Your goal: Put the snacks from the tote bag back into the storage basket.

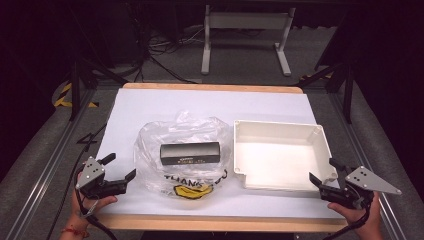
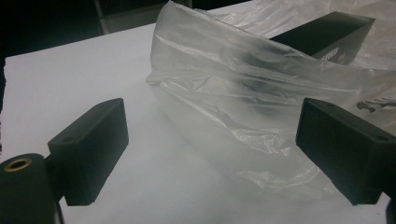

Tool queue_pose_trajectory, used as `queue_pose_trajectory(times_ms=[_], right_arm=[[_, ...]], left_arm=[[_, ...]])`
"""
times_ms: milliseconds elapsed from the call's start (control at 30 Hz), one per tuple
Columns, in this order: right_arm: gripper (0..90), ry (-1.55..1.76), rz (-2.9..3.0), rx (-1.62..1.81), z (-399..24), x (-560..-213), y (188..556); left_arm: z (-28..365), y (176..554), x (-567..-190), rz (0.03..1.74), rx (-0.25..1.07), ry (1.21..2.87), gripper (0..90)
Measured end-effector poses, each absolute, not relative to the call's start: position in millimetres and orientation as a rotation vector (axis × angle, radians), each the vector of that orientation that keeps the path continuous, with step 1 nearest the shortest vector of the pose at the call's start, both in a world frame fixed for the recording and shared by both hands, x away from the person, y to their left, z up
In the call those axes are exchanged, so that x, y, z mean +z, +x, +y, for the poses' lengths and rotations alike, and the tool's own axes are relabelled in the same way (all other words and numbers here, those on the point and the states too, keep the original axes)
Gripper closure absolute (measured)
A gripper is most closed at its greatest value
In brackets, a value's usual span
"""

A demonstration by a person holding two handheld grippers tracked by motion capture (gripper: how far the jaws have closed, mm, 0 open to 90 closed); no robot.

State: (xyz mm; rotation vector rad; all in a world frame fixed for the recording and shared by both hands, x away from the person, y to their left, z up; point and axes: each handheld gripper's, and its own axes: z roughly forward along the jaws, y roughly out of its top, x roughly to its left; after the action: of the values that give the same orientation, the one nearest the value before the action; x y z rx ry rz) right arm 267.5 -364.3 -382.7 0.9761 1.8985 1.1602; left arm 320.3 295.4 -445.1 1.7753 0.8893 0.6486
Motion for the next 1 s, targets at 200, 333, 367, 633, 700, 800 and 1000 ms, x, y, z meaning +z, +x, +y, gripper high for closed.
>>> queue_pose_trajectory(times_ms=[200,333,367,633,700,800,1000], right_arm=[[21.9,0.923,1.951,1.152,-352,-376,273],[23.8,0.892,1.986,1.15,-343,-374,278],[23.8,0.886,1.992,1.15,-341,-373,279],[22.8,0.812,2.027,1.152,-320,-367,295],[22.7,0.795,2.033,1.158,-314,-365,299],[22.8,0.764,2.056,1.161,-301,-363,306],[23.9,0.681,2.083,1.213,-278,-360,318]], left_arm=[[294,322,-446,0.882,0.642,1.786,10.4],[294,322,-446,0.881,0.64,1.787,10.4],[293,322,-446,0.881,0.639,1.787,10.4],[293,322,-446,0.881,0.635,1.791,10.4],[293,322,-447,0.881,0.634,1.792,10.4],[293,322,-447,0.879,0.632,1.793,10.4],[292,322,-447,0.873,0.627,1.798,10.4]])
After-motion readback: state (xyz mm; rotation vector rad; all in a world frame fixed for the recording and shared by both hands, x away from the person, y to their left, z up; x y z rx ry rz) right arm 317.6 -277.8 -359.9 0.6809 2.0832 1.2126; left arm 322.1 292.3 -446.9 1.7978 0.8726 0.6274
